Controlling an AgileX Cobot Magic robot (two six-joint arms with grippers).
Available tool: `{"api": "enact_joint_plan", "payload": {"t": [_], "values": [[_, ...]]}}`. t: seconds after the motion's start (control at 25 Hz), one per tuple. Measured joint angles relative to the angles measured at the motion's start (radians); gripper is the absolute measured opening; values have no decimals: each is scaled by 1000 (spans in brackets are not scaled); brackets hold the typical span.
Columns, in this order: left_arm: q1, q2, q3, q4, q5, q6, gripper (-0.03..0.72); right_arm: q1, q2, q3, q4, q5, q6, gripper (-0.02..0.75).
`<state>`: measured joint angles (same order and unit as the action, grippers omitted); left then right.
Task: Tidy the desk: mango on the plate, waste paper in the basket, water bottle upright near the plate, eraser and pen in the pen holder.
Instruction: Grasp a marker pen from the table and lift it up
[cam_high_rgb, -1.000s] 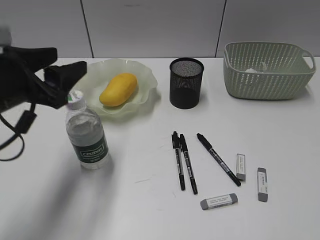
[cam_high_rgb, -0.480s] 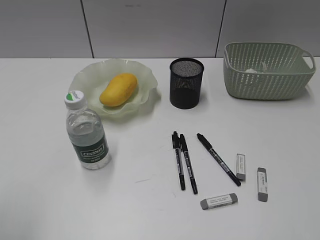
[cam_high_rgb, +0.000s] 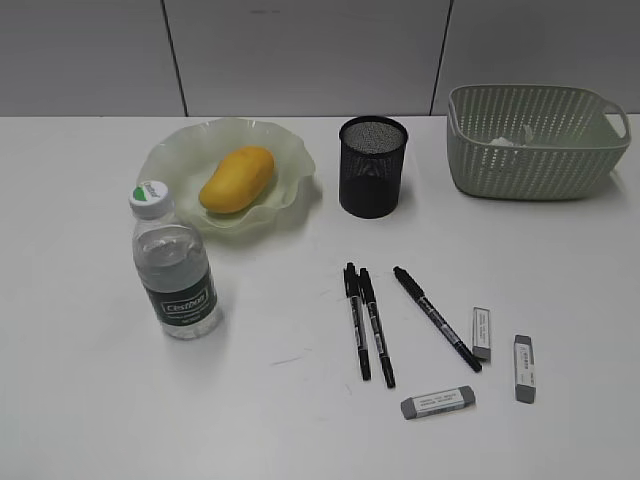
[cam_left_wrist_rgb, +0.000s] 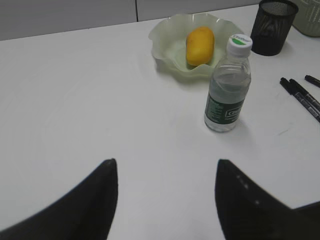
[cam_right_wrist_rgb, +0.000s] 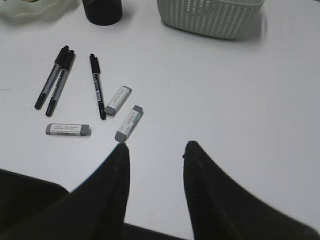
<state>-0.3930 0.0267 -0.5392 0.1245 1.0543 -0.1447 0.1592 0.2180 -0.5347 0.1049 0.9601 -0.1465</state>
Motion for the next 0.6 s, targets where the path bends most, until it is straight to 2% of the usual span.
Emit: {"api": "enact_joint_plan", "payload": {"t": [0.2,0.36,0.48,0.6], "values": [[0,-6,1,-3,0,0,458,0,379,-28,91,-194,-37,395],[0,-6,1,-3,0,0,457,12,744,-115,237,-266,-145,425],[12,-7,1,-4,0,0,457,83,992,-226,259,-280,-176,426],[66,-19,1,-7,0,0,451,178,1230,-354,220,-298,-154,427]]}}
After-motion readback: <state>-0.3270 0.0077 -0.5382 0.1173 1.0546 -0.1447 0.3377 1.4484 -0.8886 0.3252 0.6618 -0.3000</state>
